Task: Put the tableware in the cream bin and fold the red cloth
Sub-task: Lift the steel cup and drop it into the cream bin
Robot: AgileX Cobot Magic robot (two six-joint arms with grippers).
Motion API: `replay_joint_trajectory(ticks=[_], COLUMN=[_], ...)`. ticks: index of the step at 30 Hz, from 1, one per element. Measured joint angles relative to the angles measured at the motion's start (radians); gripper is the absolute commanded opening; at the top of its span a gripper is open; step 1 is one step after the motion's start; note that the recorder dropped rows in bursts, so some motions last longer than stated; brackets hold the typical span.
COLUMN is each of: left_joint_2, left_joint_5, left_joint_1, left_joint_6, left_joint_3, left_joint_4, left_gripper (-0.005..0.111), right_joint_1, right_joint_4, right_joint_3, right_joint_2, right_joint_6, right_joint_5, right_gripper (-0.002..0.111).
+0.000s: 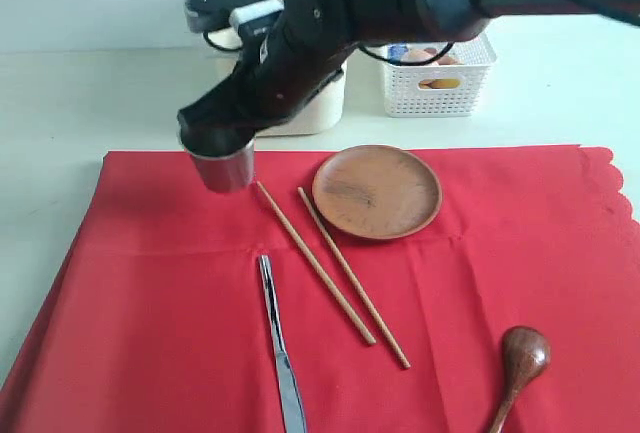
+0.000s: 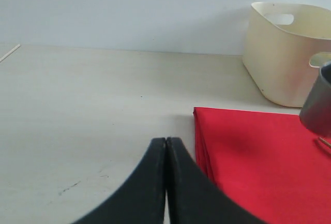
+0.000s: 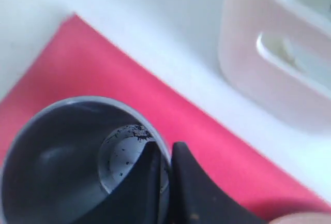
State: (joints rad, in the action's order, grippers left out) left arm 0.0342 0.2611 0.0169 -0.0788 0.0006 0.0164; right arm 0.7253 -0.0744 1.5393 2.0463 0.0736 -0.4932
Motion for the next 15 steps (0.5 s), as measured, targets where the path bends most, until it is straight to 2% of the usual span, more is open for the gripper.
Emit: replay_joint_trajectory(ticks=[4,8,15], left_joint_2=[0.0,0.0,0.0], left_joint_5=[0.0,0.0,0.0], left_joint_1=[0.0,0.0,0.0], left_joint_6=[0.0,0.0,0.0], left_joint_3=[0.0,0.0,0.0], left_joint_4=[0.0,0.0,0.0], left_gripper=[0.001,0.001,0.001], right_joint_1=[-0.003,-0.048,-0.171], right_joint_4=[0.104,0.17,0.174], right_joint_3=[0.009,0.011,0.011], right_joint_2=[-0.106,-0.153,-0.106], right_joint_6=[0.0,0.0,0.08], right_joint_5=[0.162,0.332,0.432], right_gripper=[0.0,0.0,0.0])
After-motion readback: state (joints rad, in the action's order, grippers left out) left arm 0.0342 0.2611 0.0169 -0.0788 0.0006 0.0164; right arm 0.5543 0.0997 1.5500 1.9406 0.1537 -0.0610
